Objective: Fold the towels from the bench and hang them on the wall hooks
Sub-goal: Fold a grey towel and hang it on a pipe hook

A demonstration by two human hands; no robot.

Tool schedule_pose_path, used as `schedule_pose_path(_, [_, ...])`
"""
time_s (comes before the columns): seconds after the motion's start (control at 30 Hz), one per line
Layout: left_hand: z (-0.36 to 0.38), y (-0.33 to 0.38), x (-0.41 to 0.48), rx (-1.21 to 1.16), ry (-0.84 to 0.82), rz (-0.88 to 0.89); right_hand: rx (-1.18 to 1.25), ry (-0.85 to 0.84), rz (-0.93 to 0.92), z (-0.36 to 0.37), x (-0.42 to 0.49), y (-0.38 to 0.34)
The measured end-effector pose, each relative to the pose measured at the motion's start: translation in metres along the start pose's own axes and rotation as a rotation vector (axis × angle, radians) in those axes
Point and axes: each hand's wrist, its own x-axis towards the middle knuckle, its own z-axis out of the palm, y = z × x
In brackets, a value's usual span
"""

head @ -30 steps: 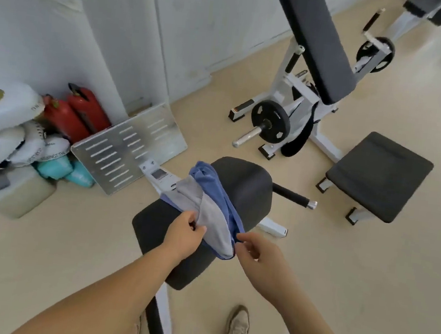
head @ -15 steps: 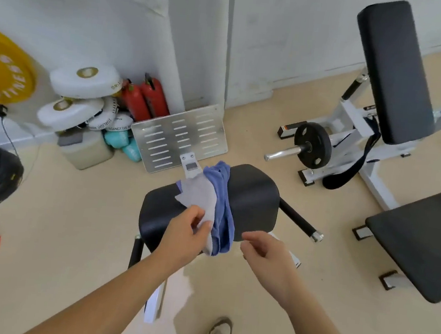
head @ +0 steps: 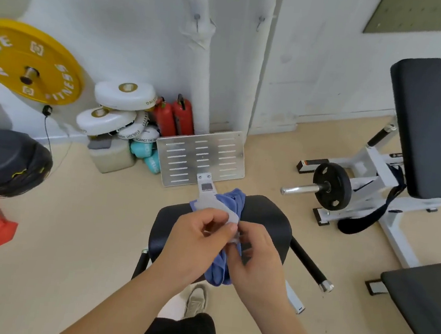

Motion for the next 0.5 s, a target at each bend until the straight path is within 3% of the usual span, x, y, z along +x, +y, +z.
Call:
schedule_pose_path(0.13, [-0.004,-0.009,0.033,0.023,0.012,0.023,0.051,-0.090,0.035,-0.020,0.033,0.004])
schedule_pose_path(0.27, [-0.007,-0.027,0.076,-0.012,-0.017,-0.115,0.165,-0.166,0.172,-0.037,0.068,-0.007])
schedule_pose_path(0.37, [-0.002,-0.040,0.108,0.113,-0.155,-0.041,0.150,-0.207,0.189,-0.047,0.092,-0.014])
schedule_pose_path(0.5, [0.006,-0.061,0.157,0.431,-0.207,0.081,0.158,-0.223,0.166,-0.059,0.121,-0.022])
